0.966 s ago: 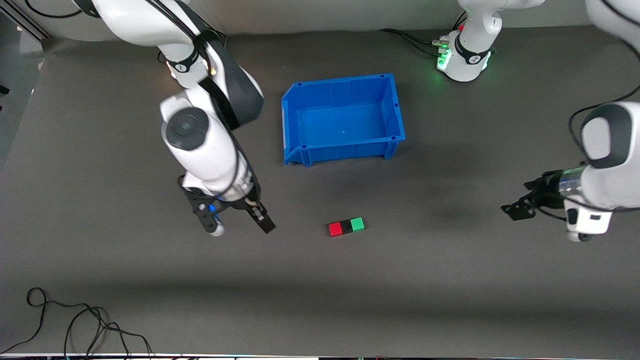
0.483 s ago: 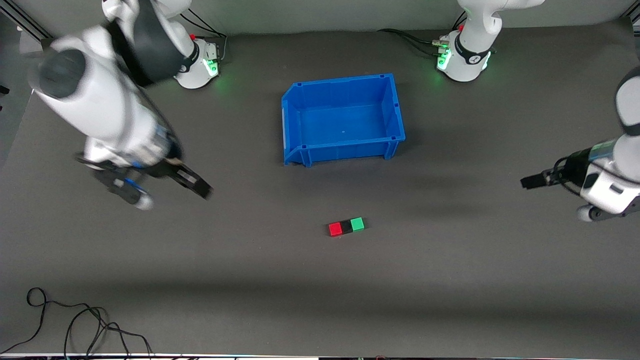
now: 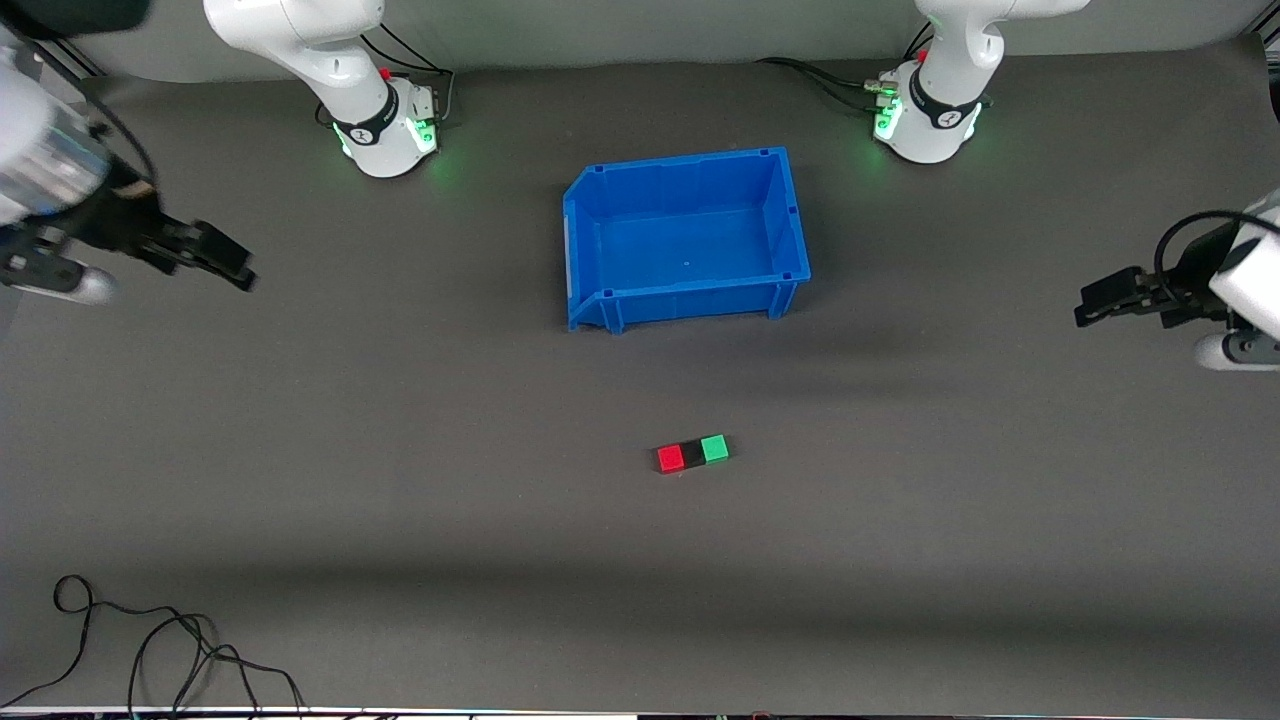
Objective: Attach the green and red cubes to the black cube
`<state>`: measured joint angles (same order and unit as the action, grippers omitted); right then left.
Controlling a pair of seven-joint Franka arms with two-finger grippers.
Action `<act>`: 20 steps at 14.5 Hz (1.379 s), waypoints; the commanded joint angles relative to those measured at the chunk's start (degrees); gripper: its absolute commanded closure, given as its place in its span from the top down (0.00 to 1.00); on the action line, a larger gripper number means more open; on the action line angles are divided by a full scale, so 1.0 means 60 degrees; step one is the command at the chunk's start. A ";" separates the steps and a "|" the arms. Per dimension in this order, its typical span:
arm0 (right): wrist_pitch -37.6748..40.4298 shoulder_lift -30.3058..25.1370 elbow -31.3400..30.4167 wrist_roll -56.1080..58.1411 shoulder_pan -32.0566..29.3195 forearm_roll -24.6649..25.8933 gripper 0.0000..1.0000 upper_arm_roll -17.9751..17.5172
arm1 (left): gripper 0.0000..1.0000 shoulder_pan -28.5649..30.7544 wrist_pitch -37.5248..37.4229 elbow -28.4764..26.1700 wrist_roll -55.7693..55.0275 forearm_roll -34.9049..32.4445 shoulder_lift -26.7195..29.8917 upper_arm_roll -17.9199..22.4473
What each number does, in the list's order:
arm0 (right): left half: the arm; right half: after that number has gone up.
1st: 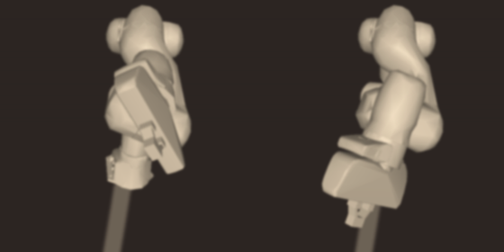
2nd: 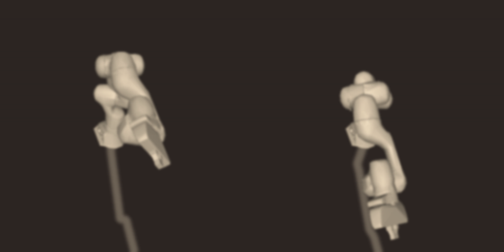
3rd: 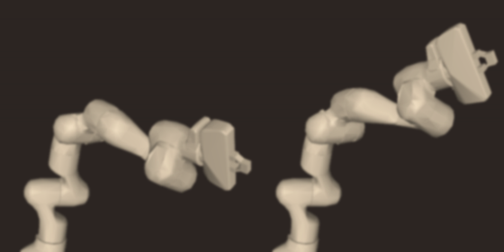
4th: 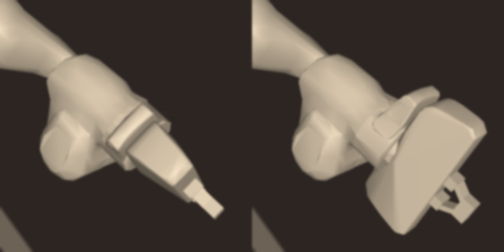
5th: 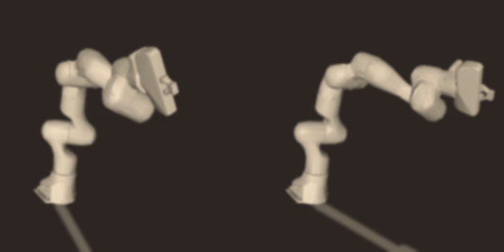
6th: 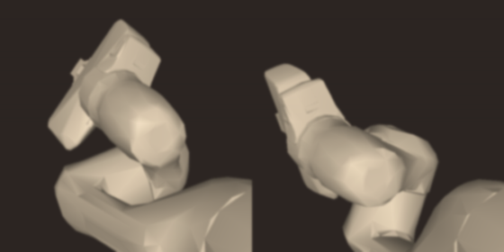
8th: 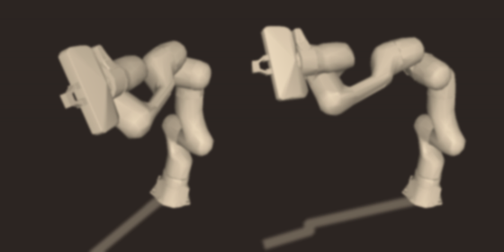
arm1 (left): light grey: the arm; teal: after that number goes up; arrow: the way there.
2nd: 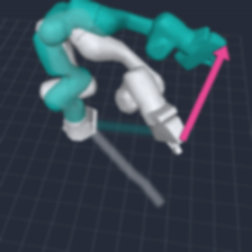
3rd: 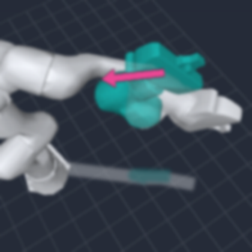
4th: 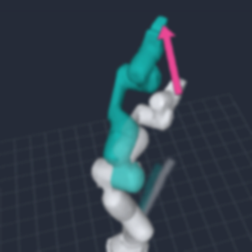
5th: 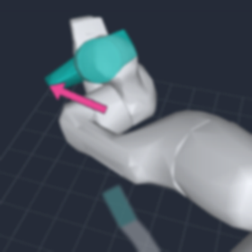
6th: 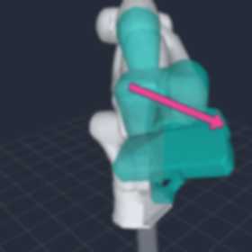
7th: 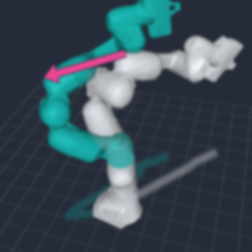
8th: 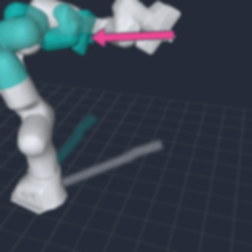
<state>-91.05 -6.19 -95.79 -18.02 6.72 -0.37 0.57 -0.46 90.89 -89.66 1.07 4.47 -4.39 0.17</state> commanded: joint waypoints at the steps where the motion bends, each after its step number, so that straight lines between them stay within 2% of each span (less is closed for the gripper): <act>1: 0.0202 -0.0988 -0.0646 0.1126 -0.0283 0.0470 1.00 -0.0298 | 1.00 -0.0084 0.0277 -0.0408 0.0262 -0.0363 0.0467 -0.0086; 4: 0.0497 -0.1223 -0.0543 0.1975 -0.0607 0.0516 1.00 -0.0461 | 1.00 -0.0172 0.0278 -0.0393 0.0086 -0.0408 0.0541 -0.0248; 7: 0.0497 -0.1181 -0.0485 0.1948 -0.0636 0.0502 1.00 -0.0635 | 1.00 -0.0114 -0.0029 -0.0306 0.0086 -0.0423 0.0527 -0.0233; 10: 0.0643 -0.1122 -0.0485 0.2022 -0.0812 -0.0198 1.00 -0.0637 | 1.00 -0.0069 -0.0162 -0.0276 0.0247 -0.0728 0.0527 -0.0204; 12: 0.0629 -0.0860 -0.0441 0.2109 -0.0812 -0.0246 1.00 -0.0549 | 1.00 -0.0069 -0.0250 -0.0276 0.0335 -0.1081 0.0512 -0.0233; 15: 0.0527 -0.0098 0.0158 0.2110 -0.0827 -0.0231 1.00 -0.0431 | 1.00 -0.0069 -0.0265 -0.0276 0.0321 -0.1082 0.0497 -0.0233; 20: 0.0134 0.0021 0.0160 0.2095 -0.0900 -0.0260 1.00 -0.0431 | 1.00 -0.0069 -0.0382 -0.0072 0.0233 -0.1067 0.0380 -0.0233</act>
<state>-89.10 -6.73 -96.43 -6.90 2.28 -0.52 -1.88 -0.84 89.59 -90.18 2.11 -1.07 -2.91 -1.14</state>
